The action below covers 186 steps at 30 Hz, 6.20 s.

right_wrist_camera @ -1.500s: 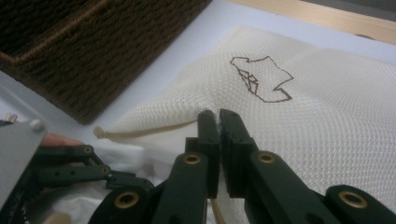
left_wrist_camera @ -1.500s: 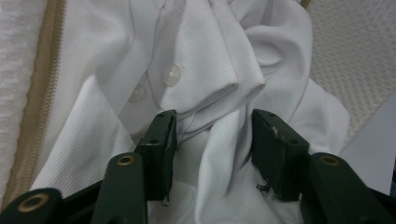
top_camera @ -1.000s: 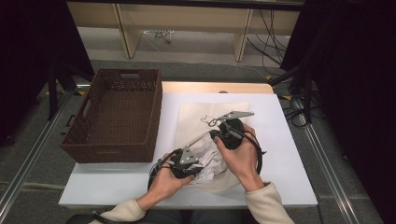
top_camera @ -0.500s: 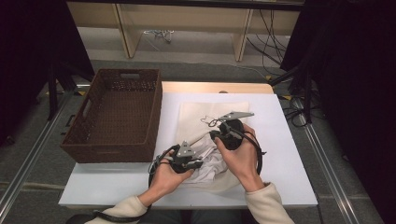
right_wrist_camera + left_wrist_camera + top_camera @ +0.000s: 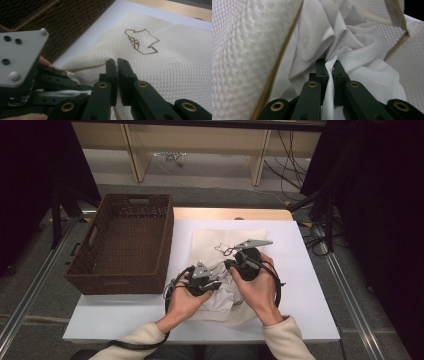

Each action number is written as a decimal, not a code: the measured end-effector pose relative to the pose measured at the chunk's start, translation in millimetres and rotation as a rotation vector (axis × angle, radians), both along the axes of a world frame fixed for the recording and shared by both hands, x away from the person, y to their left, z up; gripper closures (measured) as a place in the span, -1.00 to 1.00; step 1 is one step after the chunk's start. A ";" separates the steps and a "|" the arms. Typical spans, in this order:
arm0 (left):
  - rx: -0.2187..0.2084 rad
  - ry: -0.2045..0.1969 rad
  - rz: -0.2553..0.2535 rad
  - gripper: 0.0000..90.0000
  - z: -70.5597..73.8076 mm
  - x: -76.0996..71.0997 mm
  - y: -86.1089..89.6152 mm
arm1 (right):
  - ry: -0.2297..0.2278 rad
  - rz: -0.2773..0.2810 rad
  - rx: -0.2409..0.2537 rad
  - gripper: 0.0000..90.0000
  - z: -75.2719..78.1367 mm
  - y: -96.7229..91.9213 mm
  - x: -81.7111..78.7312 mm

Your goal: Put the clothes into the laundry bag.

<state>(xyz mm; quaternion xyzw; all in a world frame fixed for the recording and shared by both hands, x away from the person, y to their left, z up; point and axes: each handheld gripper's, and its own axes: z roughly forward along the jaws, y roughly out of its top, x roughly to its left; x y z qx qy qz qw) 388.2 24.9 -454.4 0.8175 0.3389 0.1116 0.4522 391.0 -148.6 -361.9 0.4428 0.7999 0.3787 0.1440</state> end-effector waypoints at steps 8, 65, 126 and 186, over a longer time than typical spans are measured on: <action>0.034 -0.012 -0.021 0.64 -7.4 -0.9 -5.3 | 0.010 -0.010 0.011 0.97 -3.0 -0.5 1.4; 0.058 0.003 -0.066 0.93 -15.2 -35.6 37.7 | 0.019 -0.004 -0.018 0.96 -3.6 -1.2 1.4; 0.178 -0.128 -0.159 -0.25 -10.0 -54.0 29.8 | 0.015 -0.017 0.014 0.96 -1.3 -3.4 1.1; -0.003 -0.091 -0.031 0.79 -6.2 -30.9 12.7 | -0.008 0.002 -0.009 0.96 -1.1 -3.5 1.9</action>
